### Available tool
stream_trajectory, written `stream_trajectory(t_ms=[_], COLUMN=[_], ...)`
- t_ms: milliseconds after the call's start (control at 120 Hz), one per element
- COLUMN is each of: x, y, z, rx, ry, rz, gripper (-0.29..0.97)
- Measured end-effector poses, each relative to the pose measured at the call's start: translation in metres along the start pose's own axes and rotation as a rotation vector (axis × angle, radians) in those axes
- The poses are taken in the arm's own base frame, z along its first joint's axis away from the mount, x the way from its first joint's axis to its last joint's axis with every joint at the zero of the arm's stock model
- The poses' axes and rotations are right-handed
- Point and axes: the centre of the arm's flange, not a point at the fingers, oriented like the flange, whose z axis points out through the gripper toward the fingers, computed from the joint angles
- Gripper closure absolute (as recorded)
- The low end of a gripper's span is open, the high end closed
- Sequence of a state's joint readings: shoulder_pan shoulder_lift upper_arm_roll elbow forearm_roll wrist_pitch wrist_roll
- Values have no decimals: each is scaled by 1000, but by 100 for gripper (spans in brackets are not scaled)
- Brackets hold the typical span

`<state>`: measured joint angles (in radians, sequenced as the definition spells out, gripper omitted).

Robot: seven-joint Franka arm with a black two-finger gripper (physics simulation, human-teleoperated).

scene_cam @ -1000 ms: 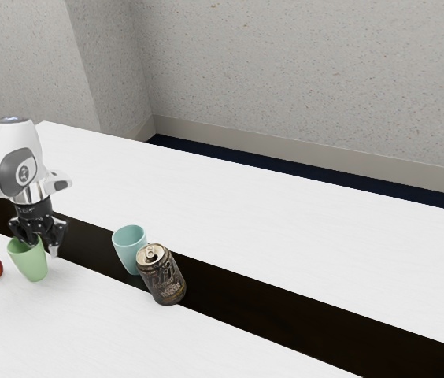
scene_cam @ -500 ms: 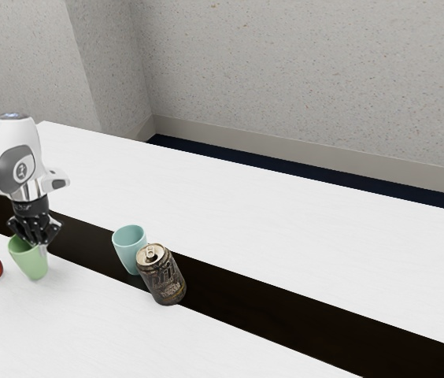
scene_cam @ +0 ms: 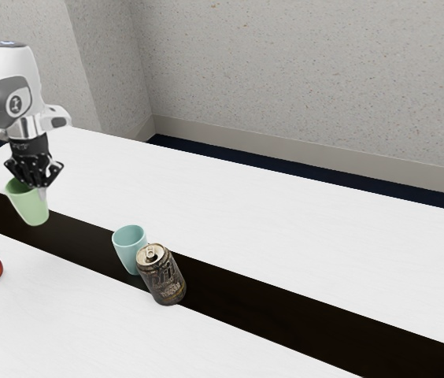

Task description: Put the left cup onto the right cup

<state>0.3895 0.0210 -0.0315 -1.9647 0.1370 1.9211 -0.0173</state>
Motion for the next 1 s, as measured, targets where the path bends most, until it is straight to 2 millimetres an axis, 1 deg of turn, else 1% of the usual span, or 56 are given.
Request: stream_trajectory(t_ms=[67,92,150,200,258,317,358,400,450,575,667,725,825,1000], x=[1,2,8,8,3,-7,-13,-18,-19,-17,-14,-10,-1,13], y=[14,21,44,78,129,179,204,218,222,211,212,216,219,217], z=[-5,-9,-23,-28,-36,-40,-42,-42,-42,-37,-29,-20,-12,-8], rx=[-16,-22,-33,-36,-35,-32,-30,-28,-28,-32,-36,-37,-40,-45], ry=[-10,-11,-12,-22,-27,-35,-39,-44,-51,-72,-88,-102,-106,-101], rz=[7,10,31,73,145,214,245,257,247,188,164,157,143,116], gripper=[78,78,78,79,79,79,79,79,79,79,79,79,79,79])
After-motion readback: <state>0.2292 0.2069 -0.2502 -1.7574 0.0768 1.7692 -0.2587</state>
